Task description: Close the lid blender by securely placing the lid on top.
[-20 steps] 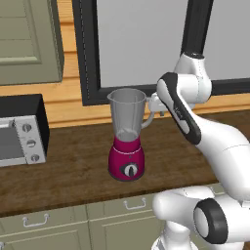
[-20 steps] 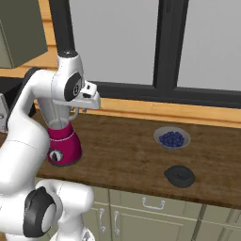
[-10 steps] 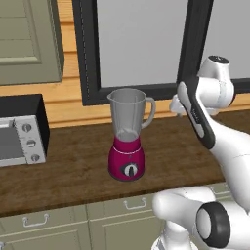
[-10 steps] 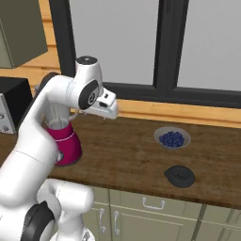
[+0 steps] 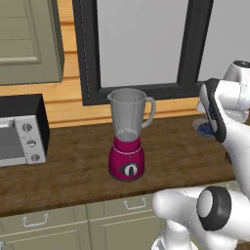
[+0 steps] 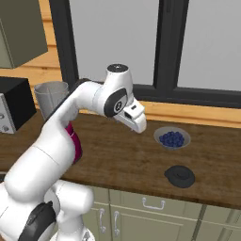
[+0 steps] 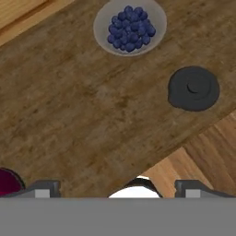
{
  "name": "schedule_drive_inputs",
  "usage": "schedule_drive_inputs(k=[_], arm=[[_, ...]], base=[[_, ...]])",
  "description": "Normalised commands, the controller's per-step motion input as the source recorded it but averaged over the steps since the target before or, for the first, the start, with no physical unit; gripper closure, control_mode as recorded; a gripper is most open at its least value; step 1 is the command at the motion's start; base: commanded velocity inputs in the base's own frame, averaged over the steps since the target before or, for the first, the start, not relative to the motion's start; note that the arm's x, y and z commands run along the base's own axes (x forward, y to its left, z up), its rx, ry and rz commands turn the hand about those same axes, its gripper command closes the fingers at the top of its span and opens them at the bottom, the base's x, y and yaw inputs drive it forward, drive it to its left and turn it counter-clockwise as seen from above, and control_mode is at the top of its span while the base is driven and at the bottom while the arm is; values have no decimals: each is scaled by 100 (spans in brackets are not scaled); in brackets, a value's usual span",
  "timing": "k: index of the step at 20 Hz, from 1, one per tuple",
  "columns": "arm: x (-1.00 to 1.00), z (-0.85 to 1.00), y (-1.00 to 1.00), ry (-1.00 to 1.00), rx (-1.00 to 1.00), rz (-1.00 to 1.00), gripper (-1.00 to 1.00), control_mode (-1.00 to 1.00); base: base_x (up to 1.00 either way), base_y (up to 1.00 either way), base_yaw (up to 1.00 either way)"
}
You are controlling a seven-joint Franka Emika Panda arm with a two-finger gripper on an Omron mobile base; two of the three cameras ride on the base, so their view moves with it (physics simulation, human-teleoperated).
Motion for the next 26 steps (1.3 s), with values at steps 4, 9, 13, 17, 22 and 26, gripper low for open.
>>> schedule_drive_inputs(k=[4,9,13,17,22,26], arm=[[-2,-19,-100,4,4,-40,-100,-100],[-10,-42,-100,7,6,-39,-100,-100],[-6,-46,-100,15,18,-33,-100,-100],[0,-27,-63,16,14,-23,-100,-100],[0,-42,-61,16,10,-16,-100,-100],[0,-44,-42,7,6,-10,-100,-100]], base=[[0,0,0],[0,0,0],[0,0,0],[0,0,0],[0,0,0],[0,0,0]])
